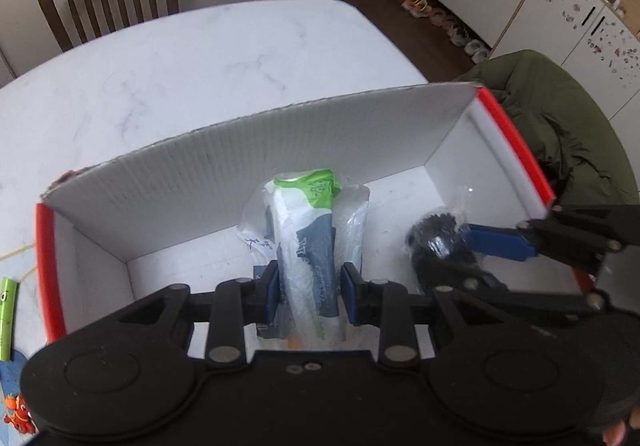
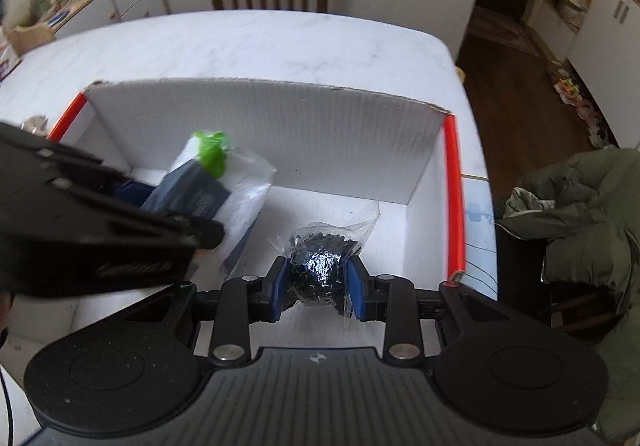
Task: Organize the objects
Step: 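Carry both bags into the red box and open both tools, then withdraw both tools from the box back toward the item pile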
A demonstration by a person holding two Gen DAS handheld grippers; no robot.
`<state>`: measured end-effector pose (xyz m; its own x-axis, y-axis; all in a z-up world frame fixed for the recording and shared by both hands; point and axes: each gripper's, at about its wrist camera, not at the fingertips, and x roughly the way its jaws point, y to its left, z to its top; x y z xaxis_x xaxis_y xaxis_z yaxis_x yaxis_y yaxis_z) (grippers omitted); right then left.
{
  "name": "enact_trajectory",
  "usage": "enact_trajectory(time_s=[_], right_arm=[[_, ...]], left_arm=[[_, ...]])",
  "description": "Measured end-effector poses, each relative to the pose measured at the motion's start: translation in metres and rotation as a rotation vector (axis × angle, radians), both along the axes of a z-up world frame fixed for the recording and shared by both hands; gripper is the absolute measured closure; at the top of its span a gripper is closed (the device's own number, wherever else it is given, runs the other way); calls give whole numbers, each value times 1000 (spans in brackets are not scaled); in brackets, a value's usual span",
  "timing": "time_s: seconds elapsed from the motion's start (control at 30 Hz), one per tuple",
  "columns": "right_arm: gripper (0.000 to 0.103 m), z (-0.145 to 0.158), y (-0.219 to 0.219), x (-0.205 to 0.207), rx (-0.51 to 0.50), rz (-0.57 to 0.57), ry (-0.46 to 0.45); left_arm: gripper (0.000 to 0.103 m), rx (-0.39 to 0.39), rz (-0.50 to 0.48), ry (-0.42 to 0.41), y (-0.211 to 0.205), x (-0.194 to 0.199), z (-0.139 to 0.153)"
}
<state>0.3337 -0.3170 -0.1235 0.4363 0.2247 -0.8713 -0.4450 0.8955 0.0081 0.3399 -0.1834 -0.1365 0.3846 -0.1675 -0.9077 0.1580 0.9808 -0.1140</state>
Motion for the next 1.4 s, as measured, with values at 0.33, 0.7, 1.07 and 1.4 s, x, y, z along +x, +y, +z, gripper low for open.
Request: enact_trajectory(time_s=[0.33,0.7,1.07,1.4], right_arm=[[72,-13,11,3,-63,91,53],[66,-7,10,3,-37,93,64],[47,19,1,-19,50,88,18],[41,47,-8,-45,115,73,-42]], left_arm=[[70,11,-1,62,-3,14,-18],[42,25,6,60,-5,16,-16],[32,-1,25,-7,3,-4,10],[27,-30,20,-104,12,-40,48]])
